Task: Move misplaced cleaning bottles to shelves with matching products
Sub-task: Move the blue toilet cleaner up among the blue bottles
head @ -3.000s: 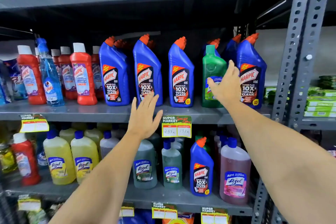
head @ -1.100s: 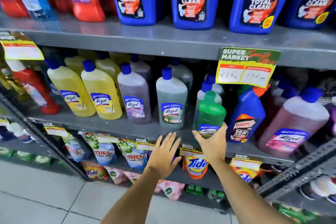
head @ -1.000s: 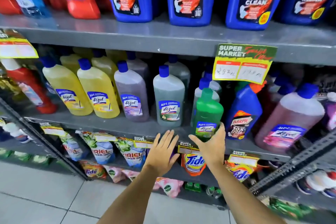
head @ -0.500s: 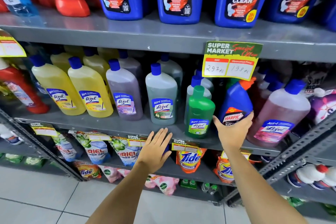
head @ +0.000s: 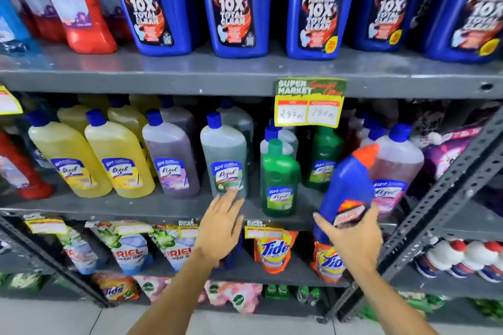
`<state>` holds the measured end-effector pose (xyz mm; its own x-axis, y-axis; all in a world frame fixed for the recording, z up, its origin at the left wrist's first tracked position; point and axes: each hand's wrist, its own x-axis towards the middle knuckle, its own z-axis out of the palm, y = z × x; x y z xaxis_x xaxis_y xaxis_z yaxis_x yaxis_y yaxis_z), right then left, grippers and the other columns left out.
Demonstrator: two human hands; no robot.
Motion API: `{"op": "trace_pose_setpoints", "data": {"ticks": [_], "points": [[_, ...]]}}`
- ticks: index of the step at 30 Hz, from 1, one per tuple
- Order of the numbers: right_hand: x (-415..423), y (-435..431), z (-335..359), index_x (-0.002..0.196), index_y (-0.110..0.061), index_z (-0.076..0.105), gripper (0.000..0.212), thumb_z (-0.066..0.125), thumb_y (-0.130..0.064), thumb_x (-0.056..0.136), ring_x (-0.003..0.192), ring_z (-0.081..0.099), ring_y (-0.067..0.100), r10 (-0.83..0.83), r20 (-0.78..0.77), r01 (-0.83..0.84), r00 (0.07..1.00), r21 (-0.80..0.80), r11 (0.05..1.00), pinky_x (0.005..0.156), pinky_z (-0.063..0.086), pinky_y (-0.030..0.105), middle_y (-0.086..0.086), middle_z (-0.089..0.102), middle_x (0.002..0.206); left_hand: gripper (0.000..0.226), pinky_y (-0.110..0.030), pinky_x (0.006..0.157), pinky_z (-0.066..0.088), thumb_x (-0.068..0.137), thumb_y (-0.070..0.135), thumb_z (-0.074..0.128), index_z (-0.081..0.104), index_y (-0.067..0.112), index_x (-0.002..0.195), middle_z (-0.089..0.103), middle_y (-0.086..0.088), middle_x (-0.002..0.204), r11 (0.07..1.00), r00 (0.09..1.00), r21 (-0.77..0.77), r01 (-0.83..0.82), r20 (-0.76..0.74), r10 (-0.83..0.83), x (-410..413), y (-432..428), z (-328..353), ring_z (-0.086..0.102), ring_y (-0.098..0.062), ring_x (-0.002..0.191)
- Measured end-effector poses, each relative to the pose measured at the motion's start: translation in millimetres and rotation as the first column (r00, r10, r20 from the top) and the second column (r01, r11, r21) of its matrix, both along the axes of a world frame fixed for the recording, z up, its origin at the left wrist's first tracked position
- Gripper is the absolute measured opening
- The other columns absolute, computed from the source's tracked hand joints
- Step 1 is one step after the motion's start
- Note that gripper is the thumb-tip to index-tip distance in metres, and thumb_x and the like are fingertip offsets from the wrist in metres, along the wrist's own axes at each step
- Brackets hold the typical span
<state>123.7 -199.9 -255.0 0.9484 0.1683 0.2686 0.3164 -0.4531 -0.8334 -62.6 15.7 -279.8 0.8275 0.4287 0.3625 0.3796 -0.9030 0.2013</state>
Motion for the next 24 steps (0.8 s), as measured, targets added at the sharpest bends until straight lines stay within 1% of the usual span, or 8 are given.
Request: {"op": "trace_pose_setpoints", "data": {"ticks": [2, 4, 7, 10, 14, 16, 19, 24], "points": [[-4, -16, 25, 0.127, -0.022, 0.041, 0.115, 0.075, -0.078, 0.033, 0.095, 0.067, 0.032, -0.002, 0.071, -0.003, 0.997, 0.057, 0.998, 0.08, 0.048, 0.038, 0.007, 0.069, 0.106, 0.034, -0.047, 0.104, 0.04, 0.094, 0.017, 0.049, 0.062, 0.004, 0.123, 0.054, -0.017, 0.139, 0.994, 0.971, 0.105, 0.039, 0.233, -0.063, 11, -2, 55, 0.052, -0.034, 0.125], [-2, -22, 69, 0.121, -0.024, 0.043, 0.108, 0.076, -0.077, 0.033, 0.09, 0.067, 0.023, 0.027, 0.17, -0.058, 0.985, 0.185, 0.981, 0.081, 0.052, 0.036, -0.001, 0.067, 0.099, 0.03, -0.042, 0.097, 0.039, 0.091, 0.014, 0.048, 0.065, 0.004, 0.115, 0.055, -0.017, 0.138, 0.968, 0.897, 0.24, 0.068, 0.409, -0.165, 19, -3, 120, 0.051, -0.032, 0.124], [10, -20, 152, 0.112, -0.027, 0.045, 0.097, 0.079, -0.078, 0.037, 0.081, 0.064, -0.001, 0.046, 0.347, -0.185, 0.937, 0.379, 0.907, 0.076, 0.052, 0.026, -0.013, 0.065, 0.092, 0.028, -0.039, 0.099, 0.037, 0.092, 0.012, 0.049, 0.064, 0.003, 0.113, 0.054, -0.017, 0.138, 0.908, 0.795, 0.415, 0.048, 0.535, -0.286, 28, 1, 209, 0.049, -0.031, 0.127], [28, -7, 230, 0.123, -0.018, 0.046, 0.107, 0.08, -0.078, 0.042, 0.093, 0.066, 0.008, -0.057, 0.474, -0.205, 0.878, 0.483, 0.851, 0.086, 0.053, 0.028, -0.004, 0.067, 0.107, 0.034, -0.045, 0.102, 0.037, 0.094, 0.015, 0.052, 0.058, 0.0, 0.123, 0.05, -0.018, 0.142, 0.892, 0.84, 0.452, 0.008, 0.481, -0.251, 41, 2, 267, 0.044, -0.035, 0.133], [49, 20, 295, 0.145, -0.014, 0.035, 0.127, 0.077, -0.079, 0.044, 0.125, 0.055, 0.023, -0.136, 0.484, -0.087, 0.864, 0.411, 0.907, 0.104, 0.044, 0.041, 0.004, 0.056, 0.14, 0.037, -0.051, 0.106, 0.036, 0.099, 0.023, 0.05, 0.059, 0.0, 0.127, 0.05, -0.019, 0.143, 0.917, 0.948, 0.397, -0.037, 0.303, -0.093, 54, 7, 283, 0.035, -0.035, 0.14], [57, 31, 306, 0.148, -0.018, 0.03, 0.128, 0.076, -0.078, 0.044, 0.127, 0.053, 0.027, -0.105, 0.446, -0.06, 0.889, 0.339, 0.939, 0.102, 0.042, 0.041, 0.005, 0.055, 0.142, 0.041, -0.046, 0.099, 0.042, 0.1, 0.031, 0.041, 0.064, 0.004, 0.12, 0.064, -0.016, 0.128, 0.927, 0.963, 0.372, -0.051, 0.264, -0.053, 53, 8, 283, 0.049, -0.033, 0.129], [69, 40, 313, 0.142, -0.014, 0.036, 0.126, 0.069, -0.085, 0.043, 0.12, 0.058, 0.032, -0.061, 0.373, -0.038, 0.926, 0.253, 0.967, 0.095, 0.046, 0.046, 0.008, 0.061, 0.133, 0.047, -0.046, 0.081, 0.05, 0.098, 0.037, 0.035, 0.067, 0.006, 0.111, 0.073, -0.013, 0.103, 0.944, 0.953, 0.327, -0.035, 0.295, -0.067, 49, 7, 283, 0.066, -0.033, 0.099], [73, 47, 319, 0.145, -0.007, 0.028, 0.128, 0.066, -0.085, 0.051, 0.123, 0.056, 0.037, 0.054, 0.342, -0.071, 0.938, 0.038, 0.997, 0.095, 0.045, 0.052, 0.014, 0.054, 0.14, 0.041, -0.047, 0.084, 0.053, 0.097, 0.032, 0.044, 0.067, 0.005, 0.117, 0.072, -0.012, 0.115, 0.959, 0.955, 0.283, -0.032, 0.291, -0.054, 48, 6, 283, 0.067, -0.029, 0.105]]}}
